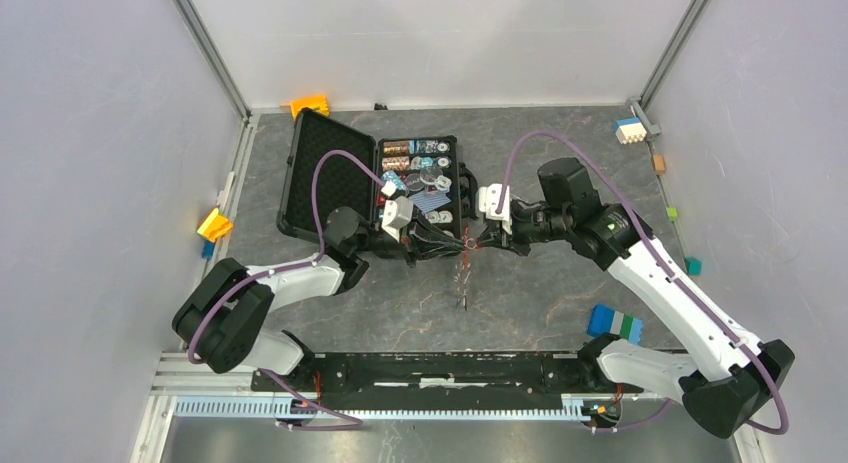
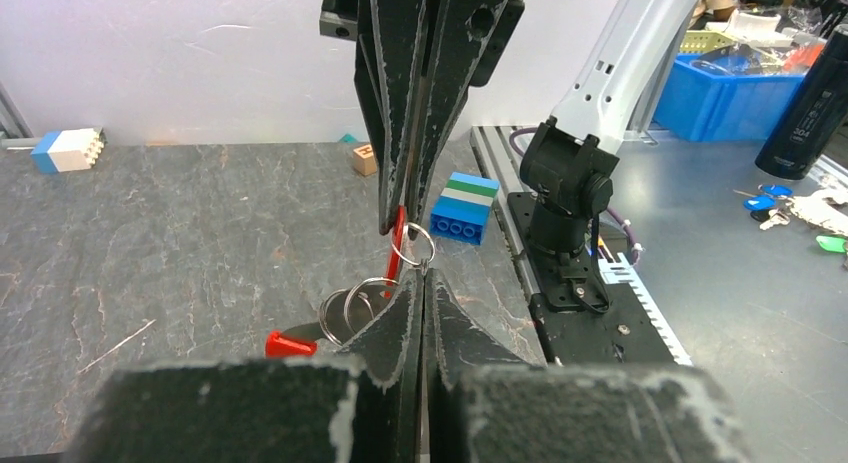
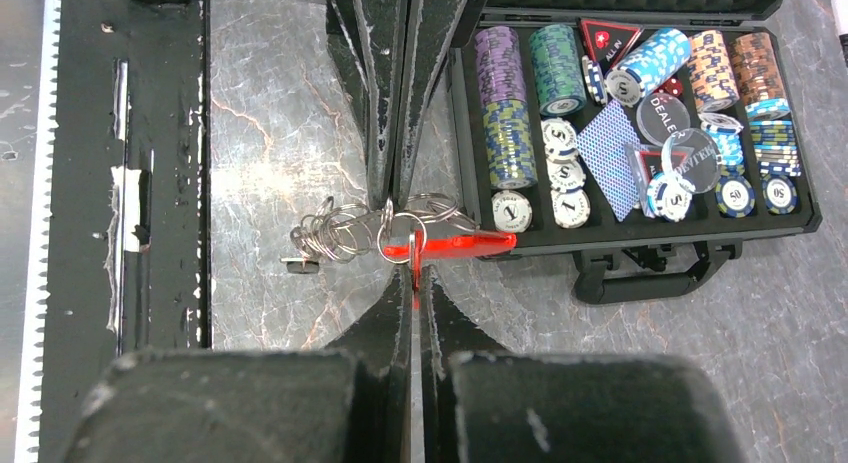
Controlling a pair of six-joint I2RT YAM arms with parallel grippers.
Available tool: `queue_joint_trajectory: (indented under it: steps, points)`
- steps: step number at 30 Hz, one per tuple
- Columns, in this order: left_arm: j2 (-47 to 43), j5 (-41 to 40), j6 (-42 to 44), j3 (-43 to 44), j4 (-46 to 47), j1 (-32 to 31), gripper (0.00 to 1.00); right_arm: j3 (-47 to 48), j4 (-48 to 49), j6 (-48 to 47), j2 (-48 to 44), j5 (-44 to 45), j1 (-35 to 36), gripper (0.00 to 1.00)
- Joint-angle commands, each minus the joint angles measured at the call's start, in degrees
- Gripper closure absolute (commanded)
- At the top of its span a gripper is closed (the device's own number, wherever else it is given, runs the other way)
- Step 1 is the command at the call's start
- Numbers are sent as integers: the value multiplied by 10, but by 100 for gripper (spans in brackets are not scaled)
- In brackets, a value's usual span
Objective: Put the keys on the keyring
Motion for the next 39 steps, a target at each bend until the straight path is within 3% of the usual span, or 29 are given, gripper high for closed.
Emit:
queue_joint_trajectory:
  steps: [1, 9, 16, 20, 26, 33, 39]
  points:
    - [-9, 6, 38, 11, -1, -4, 98, 43, -7, -3, 0, 13, 0, 100]
    - [-3, 5, 40, 22, -19, -4, 98, 67, -16, -4, 12, 34, 5, 100]
    - [-2, -9, 42, 27, -26, -3, 97, 86, -20, -8, 13, 118, 41, 100]
    - [-8, -14, 45, 27, -35, 0, 91, 107, -32, -17, 20, 175, 61, 100]
    - [-29, -15, 48, 28, -41, 23, 75, 143, -51, -42, 37, 242, 73, 100]
    - [-61, -6, 56, 32, -71, 75, 43, 153, -62, -82, 48, 316, 89, 100]
    - [-81, 8, 65, 48, -119, 117, 26, 163, -85, -114, 71, 388, 111, 100]
